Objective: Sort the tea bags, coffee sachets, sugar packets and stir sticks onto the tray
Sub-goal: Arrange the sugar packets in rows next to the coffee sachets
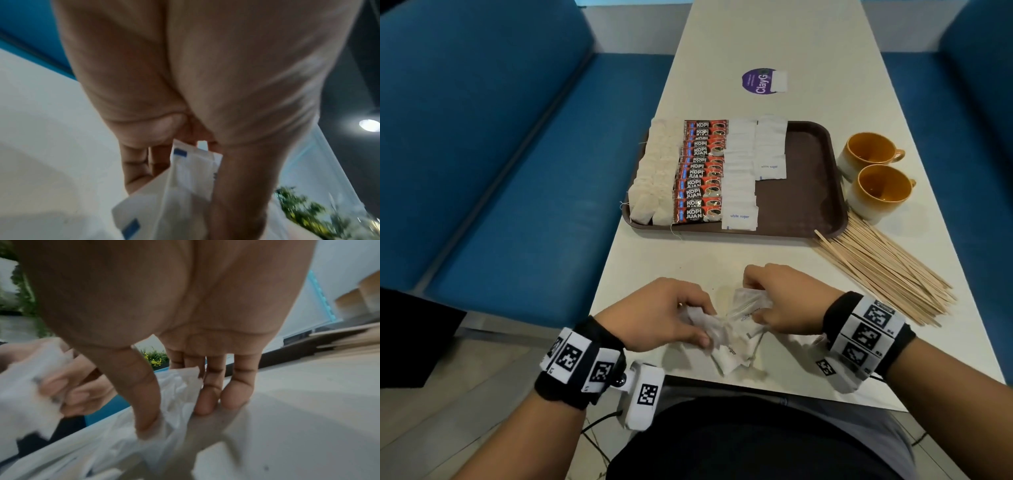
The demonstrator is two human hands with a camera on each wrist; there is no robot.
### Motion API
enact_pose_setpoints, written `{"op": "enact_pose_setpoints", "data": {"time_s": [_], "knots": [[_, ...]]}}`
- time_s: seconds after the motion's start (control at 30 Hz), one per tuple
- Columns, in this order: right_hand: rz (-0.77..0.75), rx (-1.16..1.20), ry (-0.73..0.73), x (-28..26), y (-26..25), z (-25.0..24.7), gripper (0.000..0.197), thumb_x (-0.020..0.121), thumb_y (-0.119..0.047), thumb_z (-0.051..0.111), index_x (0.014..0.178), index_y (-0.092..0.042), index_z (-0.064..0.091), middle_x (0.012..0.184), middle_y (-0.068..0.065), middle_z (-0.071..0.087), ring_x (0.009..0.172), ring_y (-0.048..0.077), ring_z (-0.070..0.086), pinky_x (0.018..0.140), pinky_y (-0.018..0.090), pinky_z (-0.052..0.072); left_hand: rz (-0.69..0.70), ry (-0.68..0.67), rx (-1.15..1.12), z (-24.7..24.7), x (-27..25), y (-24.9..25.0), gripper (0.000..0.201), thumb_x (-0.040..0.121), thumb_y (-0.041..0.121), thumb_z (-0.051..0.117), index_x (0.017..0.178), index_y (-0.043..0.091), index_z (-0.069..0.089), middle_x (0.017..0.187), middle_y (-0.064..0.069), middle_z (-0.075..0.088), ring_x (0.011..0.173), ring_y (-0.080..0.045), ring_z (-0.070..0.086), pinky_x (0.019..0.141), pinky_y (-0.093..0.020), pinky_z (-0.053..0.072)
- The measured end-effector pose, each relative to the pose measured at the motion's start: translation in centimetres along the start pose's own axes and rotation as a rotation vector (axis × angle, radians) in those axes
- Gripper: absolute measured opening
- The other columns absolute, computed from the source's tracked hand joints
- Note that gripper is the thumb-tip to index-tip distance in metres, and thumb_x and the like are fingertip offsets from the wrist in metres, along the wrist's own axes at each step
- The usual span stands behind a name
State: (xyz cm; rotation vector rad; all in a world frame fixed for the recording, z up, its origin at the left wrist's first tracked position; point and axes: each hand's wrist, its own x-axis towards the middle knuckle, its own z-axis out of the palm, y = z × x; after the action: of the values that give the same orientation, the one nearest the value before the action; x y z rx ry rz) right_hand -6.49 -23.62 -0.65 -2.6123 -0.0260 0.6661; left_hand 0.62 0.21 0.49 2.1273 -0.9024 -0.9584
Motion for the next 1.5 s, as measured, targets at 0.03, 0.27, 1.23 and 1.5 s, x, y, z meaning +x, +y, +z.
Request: {"op": "enact_pose_setpoints", "data": {"time_s": [0.03,0.27,1.23,1.5], "knots": [[0.016,0.051,0.007,-0.1,0.2,0.0,0.028,0.083,-0.028,0.073,0.098,-0.030,0.050,0.096,-0.007,0.058,0.087,0.015,0.055,0.078,0.037,0.051,0.028,-0.034,0.046,0.4,0.5,0.3,0.026,0.071,0.025,0.093,0.085,0.033,0.072,0.097,0.017,0.068,0.089,0.000,0.062,0.082,-0.020,0.048],[0.080,0.287,0.223,-1.6,2.5,-1.2,0.033,0.087,-0.018,0.075,0.117,-0.027,0.063,0.100,-0.009,0.066,0.091,0.010,0.060,0.072,0.020,0.040,0.135,-0.172,0.245,2.9,3.0,1.7,0.032,0.071,0.026,0.092,0.097,0.031,0.074,0.127,0.037,0.049,0.132,0.000,0.034,0.106,-0.021,0.039],[-0.053,0.967,0.371,-1.8,1.7,-1.6,0.026,0.088,0.001,0.074,0.113,-0.005,0.069,0.095,0.014,0.076,0.069,0.022,0.066,0.057,0.031,0.056,0.052,0.250,-0.374,1.3,4.1,0.2,0.036,0.096,0.014,0.069,0.117,0.035,0.047,0.109,0.001,0.061,0.088,-0.019,0.072,0.076,-0.040,0.059],[0.011,1.177,0.460,-0.1,1.0,-1.7,0.029,0.085,0.006,0.075,0.110,0.003,0.060,0.086,0.013,0.077,0.066,0.023,0.067,0.054,0.028,0.057,-0.113,0.246,-1.005,2.2,6.2,1.8,0.030,0.096,-0.006,0.059,0.124,0.004,0.062,0.115,-0.024,0.072,0.086,-0.036,0.073,0.069,-0.039,0.058]]}}
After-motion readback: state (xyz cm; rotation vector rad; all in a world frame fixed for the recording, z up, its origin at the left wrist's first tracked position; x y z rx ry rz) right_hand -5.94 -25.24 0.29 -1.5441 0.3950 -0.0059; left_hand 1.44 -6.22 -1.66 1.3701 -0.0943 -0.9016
